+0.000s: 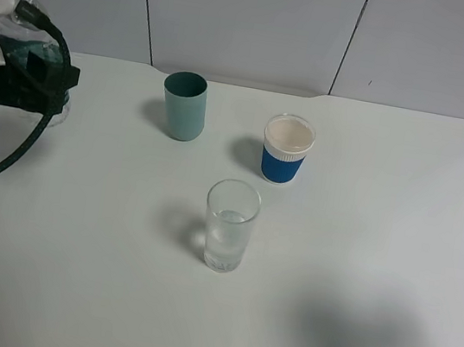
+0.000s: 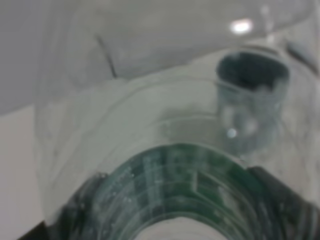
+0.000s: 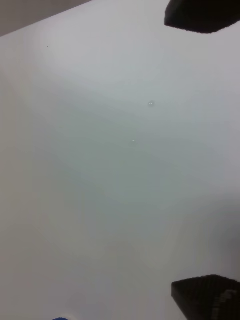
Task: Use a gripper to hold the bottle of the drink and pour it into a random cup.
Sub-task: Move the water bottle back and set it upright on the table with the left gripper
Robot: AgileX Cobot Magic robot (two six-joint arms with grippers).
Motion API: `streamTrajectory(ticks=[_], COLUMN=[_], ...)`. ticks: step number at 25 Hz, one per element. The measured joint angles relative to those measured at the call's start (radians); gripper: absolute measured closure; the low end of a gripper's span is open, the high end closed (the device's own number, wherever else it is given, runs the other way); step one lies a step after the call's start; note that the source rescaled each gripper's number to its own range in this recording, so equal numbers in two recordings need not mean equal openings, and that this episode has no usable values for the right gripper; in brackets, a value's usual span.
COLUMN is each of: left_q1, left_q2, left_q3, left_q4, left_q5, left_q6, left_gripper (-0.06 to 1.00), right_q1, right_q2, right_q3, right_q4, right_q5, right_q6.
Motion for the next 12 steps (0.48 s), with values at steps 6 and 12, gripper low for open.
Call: streamTrajectory(ticks=[6,12], left_q1=[0.000,0.000], left_q2=[0.080,0.235], left_q3=[0.106,0.139], left_q4=[-0.004,0.002], left_q5=[-0.219,-0.407], left_q6=[0.001,0.001], left_gripper=[0.94,0.94], right_q1=[0.000,0.000], right_q2=[0.000,0.000], right_q3=[0.000,0.000], right_q4=[0.000,0.000], right_q5=[0.000,0.000], right_q6=[0.000,0.000])
